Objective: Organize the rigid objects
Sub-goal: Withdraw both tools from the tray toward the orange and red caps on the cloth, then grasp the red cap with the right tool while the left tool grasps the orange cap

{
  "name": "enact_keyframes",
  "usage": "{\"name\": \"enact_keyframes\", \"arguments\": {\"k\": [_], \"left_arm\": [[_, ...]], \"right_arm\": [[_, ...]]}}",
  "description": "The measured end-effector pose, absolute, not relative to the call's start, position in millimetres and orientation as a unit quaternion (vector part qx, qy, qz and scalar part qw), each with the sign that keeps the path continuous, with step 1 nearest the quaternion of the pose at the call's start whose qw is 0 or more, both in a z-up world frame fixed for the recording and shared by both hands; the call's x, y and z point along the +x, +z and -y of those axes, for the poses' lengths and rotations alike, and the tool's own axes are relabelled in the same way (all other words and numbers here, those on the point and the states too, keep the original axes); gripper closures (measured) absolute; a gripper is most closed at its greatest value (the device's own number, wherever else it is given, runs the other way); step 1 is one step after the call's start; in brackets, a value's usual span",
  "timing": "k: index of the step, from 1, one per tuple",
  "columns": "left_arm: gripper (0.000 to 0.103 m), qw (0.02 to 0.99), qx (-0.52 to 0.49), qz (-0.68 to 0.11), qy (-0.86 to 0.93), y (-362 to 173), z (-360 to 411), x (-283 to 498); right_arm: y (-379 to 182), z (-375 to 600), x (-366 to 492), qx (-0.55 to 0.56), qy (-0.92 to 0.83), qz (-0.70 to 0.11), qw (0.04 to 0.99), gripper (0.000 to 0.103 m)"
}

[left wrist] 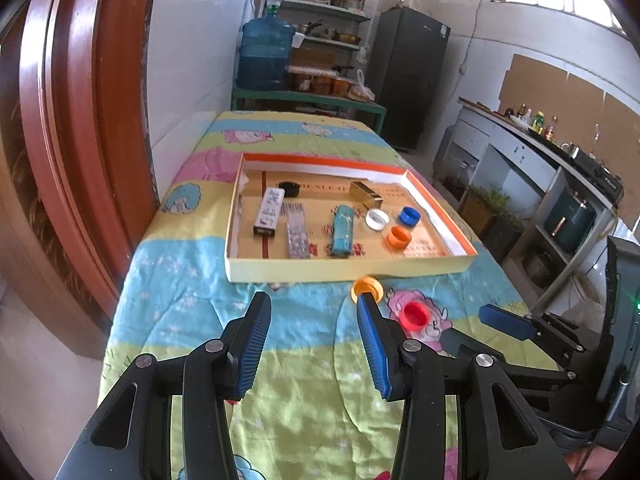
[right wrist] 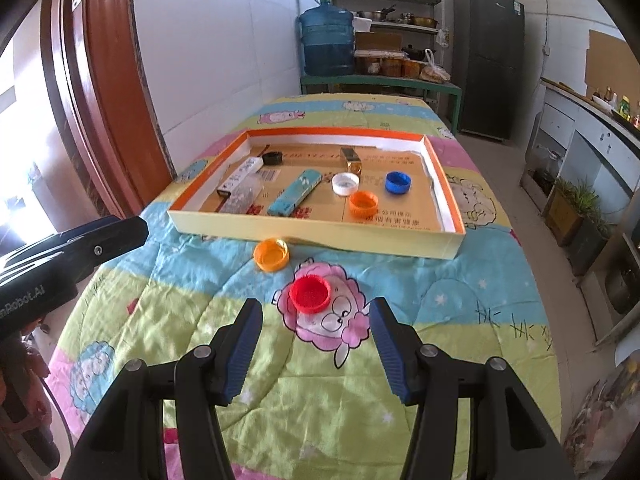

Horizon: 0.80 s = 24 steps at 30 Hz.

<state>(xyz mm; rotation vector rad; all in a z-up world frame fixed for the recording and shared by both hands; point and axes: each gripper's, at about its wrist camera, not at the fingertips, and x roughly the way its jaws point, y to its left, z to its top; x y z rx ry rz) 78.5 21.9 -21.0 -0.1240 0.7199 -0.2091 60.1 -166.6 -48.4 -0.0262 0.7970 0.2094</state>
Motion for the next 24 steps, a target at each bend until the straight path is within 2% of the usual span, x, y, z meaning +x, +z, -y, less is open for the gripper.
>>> {"name": "enact_keyframes", "arguments": {"k": [16,17,19,24], "left_arm": [[0.057,0.915,-0.054,-0.383,-0.119,-40,-7,96],[0.057,0.914,-0.053,-0.384,-0.120,-41,-6,98],[0.057,0.911,-0.053,-0.391,-0.125,-44,-1,102],[0.057,0.901,-0.047,-0.406,-0.145,-54,19,118]], "right_arm": [[-89,142,108,-0.062,0.098,-0.423,0.898,0.048],[-90,141,109,-0.064,0.099,-0.425,0.898,0.049],[-92,140,112,-0.066,0.097,-0.427,0.897,0.070],[-88,150,109,-0.059,0.090,-0.419,0.901,0.073]]}}
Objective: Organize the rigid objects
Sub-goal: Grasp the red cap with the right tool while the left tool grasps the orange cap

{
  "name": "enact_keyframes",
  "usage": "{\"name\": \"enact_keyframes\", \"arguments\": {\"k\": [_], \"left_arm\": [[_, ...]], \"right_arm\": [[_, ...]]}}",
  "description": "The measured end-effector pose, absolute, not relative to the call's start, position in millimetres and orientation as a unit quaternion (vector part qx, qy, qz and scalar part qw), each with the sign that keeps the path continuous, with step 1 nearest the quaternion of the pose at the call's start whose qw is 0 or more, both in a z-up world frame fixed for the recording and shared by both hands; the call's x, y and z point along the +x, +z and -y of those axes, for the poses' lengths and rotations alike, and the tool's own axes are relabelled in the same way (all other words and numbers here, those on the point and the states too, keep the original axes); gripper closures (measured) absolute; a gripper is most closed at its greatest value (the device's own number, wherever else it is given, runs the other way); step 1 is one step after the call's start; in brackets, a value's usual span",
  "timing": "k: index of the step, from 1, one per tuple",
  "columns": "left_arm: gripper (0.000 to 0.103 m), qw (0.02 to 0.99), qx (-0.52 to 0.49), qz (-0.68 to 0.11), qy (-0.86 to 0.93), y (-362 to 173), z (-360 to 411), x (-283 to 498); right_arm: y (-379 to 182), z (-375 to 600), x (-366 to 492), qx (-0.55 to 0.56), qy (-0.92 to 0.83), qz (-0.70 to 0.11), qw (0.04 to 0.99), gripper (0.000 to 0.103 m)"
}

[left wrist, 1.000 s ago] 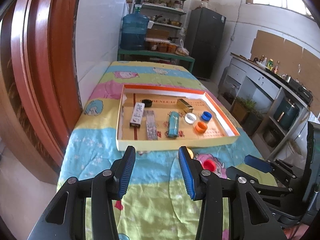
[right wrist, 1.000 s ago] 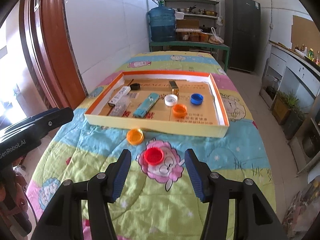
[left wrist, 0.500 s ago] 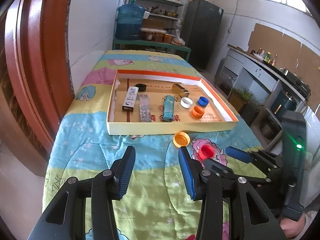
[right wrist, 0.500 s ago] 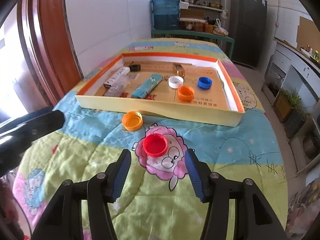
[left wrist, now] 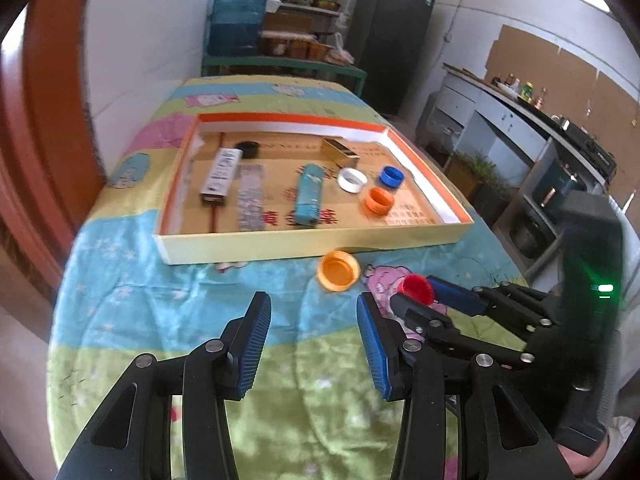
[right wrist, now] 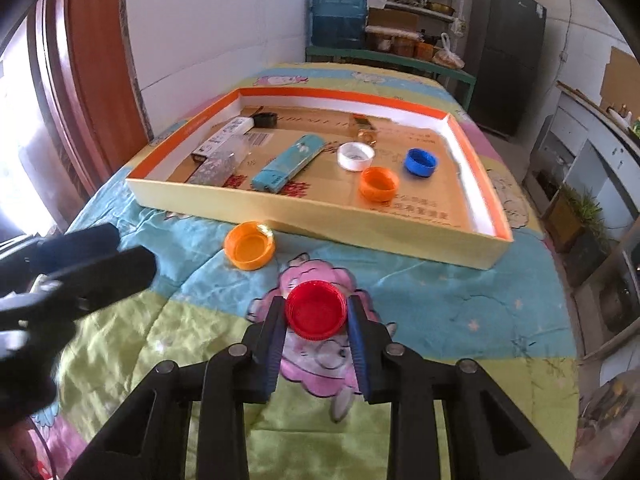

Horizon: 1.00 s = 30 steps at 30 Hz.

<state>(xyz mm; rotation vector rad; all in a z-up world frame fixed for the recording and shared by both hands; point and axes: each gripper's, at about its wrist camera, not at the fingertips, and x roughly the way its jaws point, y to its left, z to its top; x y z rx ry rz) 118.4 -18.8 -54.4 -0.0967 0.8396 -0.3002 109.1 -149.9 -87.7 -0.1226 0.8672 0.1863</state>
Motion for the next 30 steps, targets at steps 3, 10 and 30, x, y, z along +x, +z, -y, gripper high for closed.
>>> {"name": "enact_keyframes", "arguments": {"k": [3,10,30], "left_arm": [[0.057,0.898,-0.035,-0.412,-0.150,-62,32,129],[0.057,0.891,0.001,-0.430,-0.144,-82,58,156],[0.072,0.897,0.007,-0.421,-0.131,-85,61,168]], "right_arm": [[-82,162,106,-0.042,0.087,-0.414,0.905,0.073],[-72,184,98,-0.009,0.087,-0.406,0.910,0.073],[-78,204,101,0.032,0.099,-0.407,0.907,0.073]]}}
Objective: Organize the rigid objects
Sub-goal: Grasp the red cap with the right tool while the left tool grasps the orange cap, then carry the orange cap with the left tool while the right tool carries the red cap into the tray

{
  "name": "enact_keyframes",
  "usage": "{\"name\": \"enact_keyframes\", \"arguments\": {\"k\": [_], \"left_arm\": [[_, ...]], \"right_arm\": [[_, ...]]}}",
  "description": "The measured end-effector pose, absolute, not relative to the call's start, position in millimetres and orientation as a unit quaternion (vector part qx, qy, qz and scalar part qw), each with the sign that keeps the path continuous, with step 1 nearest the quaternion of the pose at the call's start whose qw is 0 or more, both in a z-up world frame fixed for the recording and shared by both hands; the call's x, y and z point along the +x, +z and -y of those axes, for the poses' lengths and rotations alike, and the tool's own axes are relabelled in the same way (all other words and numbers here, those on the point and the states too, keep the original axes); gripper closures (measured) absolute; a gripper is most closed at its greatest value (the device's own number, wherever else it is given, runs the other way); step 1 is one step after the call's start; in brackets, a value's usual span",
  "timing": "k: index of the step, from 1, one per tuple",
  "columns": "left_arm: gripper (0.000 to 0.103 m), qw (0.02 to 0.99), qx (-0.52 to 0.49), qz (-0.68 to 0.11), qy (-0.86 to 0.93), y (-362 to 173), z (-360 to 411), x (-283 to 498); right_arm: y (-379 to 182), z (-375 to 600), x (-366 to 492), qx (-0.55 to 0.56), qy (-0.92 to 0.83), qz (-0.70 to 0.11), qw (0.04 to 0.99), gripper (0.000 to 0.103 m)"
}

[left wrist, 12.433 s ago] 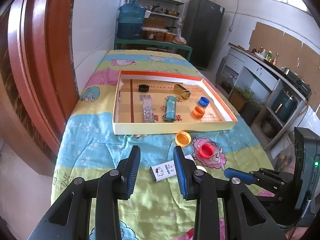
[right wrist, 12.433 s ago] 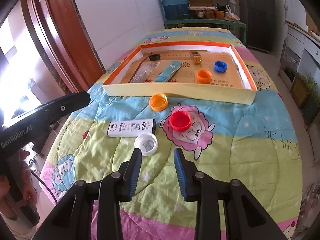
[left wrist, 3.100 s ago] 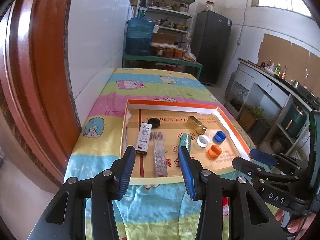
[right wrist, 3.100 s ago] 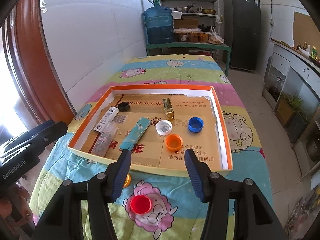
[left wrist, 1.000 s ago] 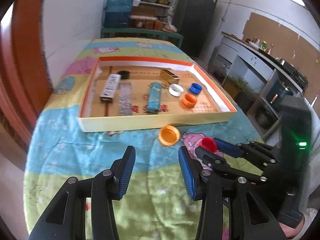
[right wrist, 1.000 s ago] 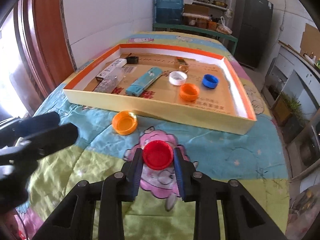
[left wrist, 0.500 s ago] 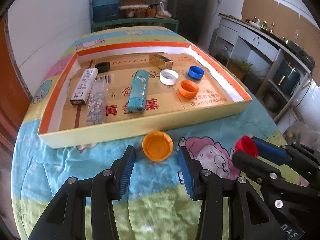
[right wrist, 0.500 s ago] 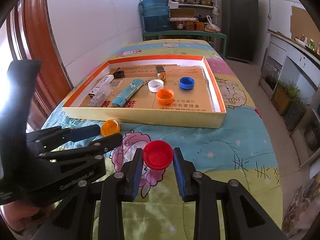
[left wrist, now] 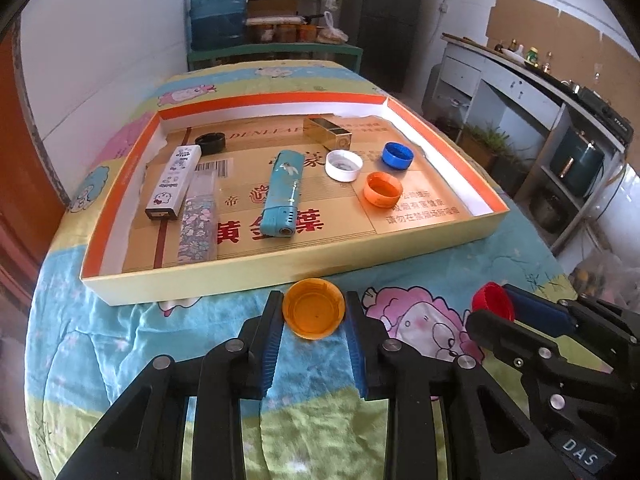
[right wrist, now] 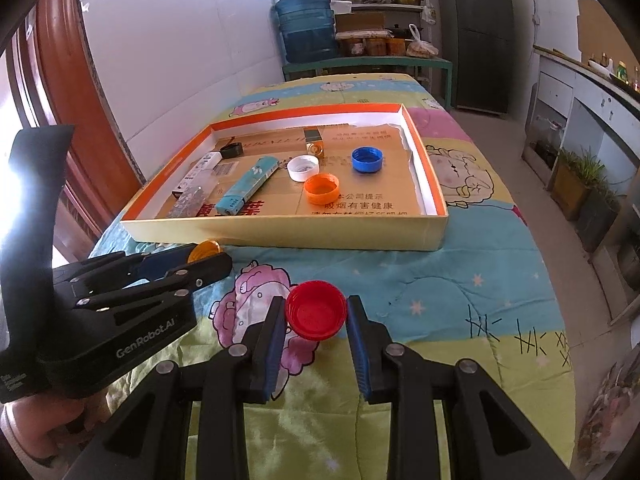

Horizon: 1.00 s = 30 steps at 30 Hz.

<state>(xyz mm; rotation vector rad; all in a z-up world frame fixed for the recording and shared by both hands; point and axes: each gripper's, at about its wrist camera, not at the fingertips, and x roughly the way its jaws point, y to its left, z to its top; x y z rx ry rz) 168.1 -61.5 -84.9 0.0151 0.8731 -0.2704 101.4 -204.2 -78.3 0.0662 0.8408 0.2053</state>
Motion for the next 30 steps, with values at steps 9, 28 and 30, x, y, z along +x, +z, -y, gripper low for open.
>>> {"name": "enact_keyframes", "arguments": {"k": [9,28,30], "left_arm": [[0.072,0.903,-0.011,-0.403,-0.150,-58,61,157],[0.072,0.918,-0.011,-0.367,-0.150,-11,76,186],[0.072,0.917,-0.013,-0.369,-0.149,-10,76,191]], "right_arm": [[-69,207,100,0.033,0.101,-0.397,0.912,0.073],[-24,233,135,0.006,0.072,-0.345,0.936,0.073],[-22,235,140,0.003,0.071,-0.343,0.936,0.073]]}}
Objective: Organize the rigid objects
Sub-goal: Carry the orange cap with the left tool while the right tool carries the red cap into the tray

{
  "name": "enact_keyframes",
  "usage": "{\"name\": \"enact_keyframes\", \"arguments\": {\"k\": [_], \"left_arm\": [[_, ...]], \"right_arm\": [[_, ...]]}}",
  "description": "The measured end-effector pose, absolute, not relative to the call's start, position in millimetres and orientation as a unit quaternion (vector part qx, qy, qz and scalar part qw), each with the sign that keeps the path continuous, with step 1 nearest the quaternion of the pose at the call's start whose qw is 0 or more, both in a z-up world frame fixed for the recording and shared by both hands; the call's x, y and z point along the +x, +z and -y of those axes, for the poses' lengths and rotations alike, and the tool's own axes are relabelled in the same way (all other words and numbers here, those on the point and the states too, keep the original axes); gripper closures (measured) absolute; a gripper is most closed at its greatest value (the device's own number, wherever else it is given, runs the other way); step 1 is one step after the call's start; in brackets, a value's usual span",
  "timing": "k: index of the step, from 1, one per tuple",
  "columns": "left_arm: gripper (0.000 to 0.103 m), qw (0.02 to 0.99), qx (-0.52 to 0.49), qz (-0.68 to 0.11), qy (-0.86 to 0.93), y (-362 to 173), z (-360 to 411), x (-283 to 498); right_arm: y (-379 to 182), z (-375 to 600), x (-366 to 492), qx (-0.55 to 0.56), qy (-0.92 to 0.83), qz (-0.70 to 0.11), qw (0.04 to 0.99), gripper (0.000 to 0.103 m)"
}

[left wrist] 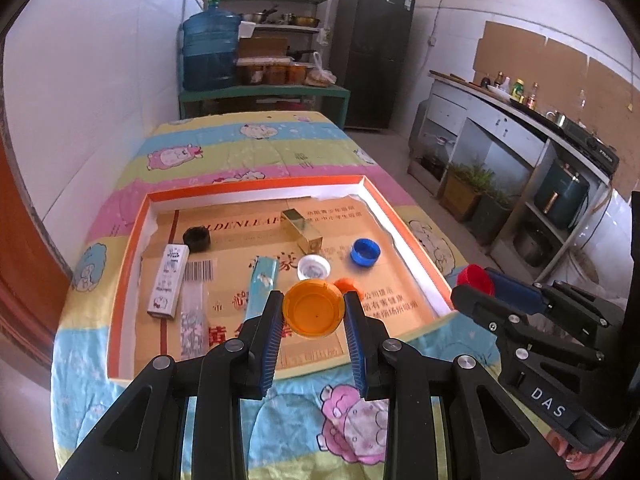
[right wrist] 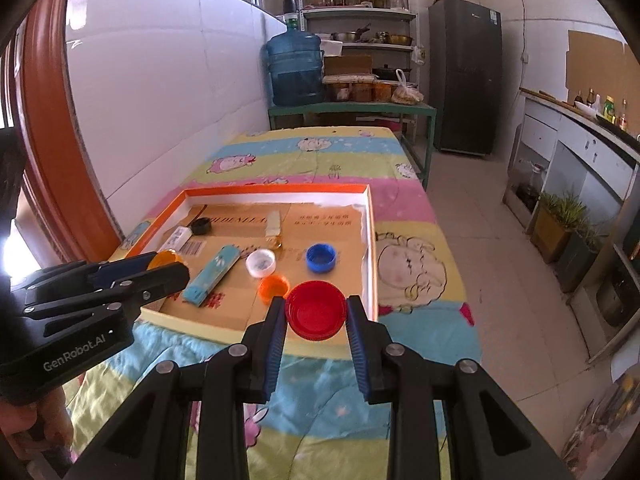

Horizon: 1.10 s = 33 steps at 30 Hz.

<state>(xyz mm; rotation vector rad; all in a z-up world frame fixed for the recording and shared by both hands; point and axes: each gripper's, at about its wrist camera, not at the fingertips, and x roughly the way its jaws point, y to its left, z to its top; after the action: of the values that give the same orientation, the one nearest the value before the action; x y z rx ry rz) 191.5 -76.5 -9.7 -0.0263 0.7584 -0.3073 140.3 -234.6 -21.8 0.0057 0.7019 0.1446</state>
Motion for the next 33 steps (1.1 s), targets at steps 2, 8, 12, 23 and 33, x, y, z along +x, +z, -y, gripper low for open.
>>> {"name": "enact_keyframes", "arguments": {"k": [2,8,12,23,33], "left_arm": [[0.072,0.917,-0.013,-0.369,-0.150,-10,77,196],[0.072,0.915,-0.014,-0.373,-0.152,-11,82,208],[0.072,0.913,-0.012,-0.380,-0.150,-15,84,220],[0.072,0.895,0.004,-0.422,-0.147,-42,90,247],[0.072,0.879,0.020,-0.454,-0.143,-67,95,259]], "right_arm": [[-20,236,144,-0.002,0.069,-0.341,0.938,0.073],[-18,238,158,-0.025,0.066,-0.335,0.939,0.073],[-21,241,168,-0.026,0.065,-0.338,0.938,0.073],[-40,240,197,-0.033,0.070,-0.359,0.930,0.073],[-58,232,214,-0.049,0.084,-0.377,0.921,0.073]]}}
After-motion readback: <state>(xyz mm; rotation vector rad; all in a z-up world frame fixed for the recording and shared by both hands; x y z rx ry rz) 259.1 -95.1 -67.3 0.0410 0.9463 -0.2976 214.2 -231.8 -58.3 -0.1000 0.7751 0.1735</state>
